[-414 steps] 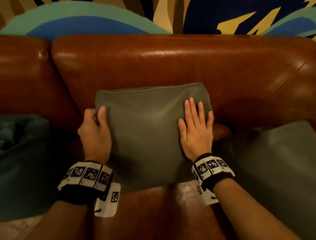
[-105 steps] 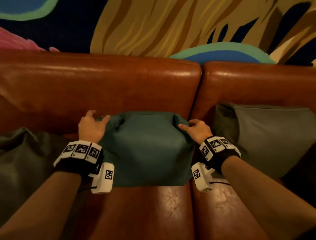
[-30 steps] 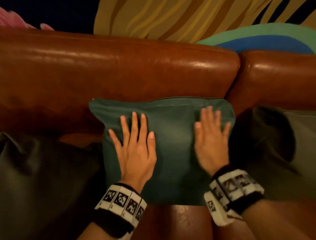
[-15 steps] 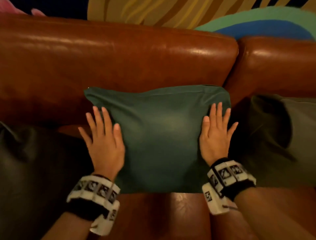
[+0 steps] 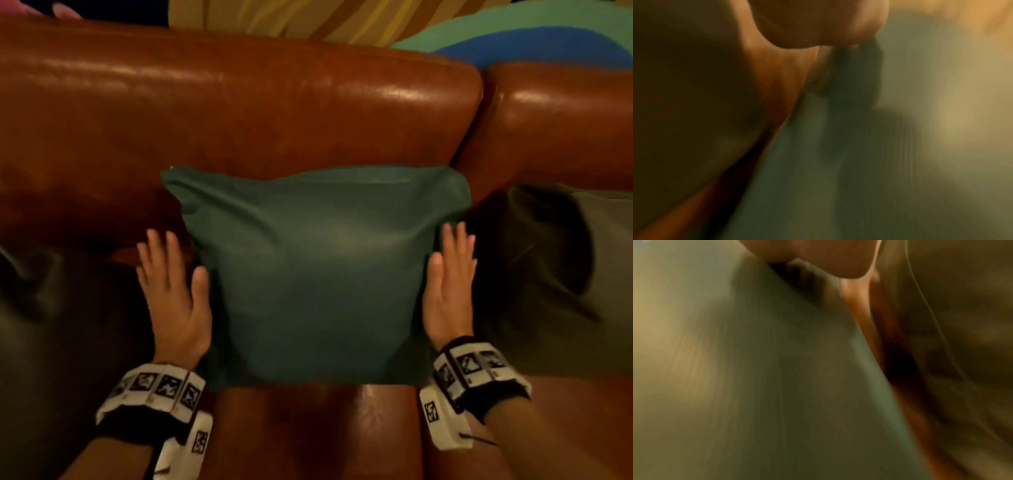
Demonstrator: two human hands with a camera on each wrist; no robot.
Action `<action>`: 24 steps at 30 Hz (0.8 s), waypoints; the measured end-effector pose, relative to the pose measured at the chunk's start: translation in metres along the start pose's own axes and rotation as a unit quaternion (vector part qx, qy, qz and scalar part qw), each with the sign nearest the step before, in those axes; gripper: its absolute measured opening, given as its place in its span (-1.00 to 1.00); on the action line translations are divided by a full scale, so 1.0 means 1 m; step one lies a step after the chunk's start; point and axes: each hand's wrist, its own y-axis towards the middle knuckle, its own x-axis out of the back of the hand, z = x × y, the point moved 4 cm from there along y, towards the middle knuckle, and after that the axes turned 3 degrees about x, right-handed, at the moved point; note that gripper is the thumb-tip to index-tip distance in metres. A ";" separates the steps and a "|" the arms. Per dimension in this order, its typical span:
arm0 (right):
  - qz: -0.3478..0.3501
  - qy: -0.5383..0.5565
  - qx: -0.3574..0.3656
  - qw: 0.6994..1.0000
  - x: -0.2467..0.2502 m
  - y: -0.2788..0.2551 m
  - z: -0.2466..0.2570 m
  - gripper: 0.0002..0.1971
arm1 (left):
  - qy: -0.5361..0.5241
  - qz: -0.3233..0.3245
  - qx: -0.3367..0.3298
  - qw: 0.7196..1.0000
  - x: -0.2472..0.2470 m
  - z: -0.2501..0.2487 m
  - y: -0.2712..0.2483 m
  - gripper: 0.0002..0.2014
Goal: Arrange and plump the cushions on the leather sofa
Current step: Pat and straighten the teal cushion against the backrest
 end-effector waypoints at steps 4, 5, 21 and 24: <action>-0.077 0.077 -0.079 0.991 0.034 0.080 0.024 -0.65 | -0.155 -0.039 0.133 0.978 0.022 -0.051 0.076 -0.24; -0.083 0.103 -0.117 0.984 0.040 0.097 0.030 -0.61 | -0.168 -0.024 0.201 0.965 0.020 -0.053 0.098 -0.14; -0.081 -0.077 -0.103 0.988 0.105 0.016 0.046 -0.62 | -0.337 -0.092 0.130 0.928 0.081 -0.054 0.008 -0.82; -0.099 -0.137 0.089 0.982 0.075 0.007 0.122 -0.62 | -0.320 -0.085 0.096 0.939 0.088 -0.069 0.004 -0.79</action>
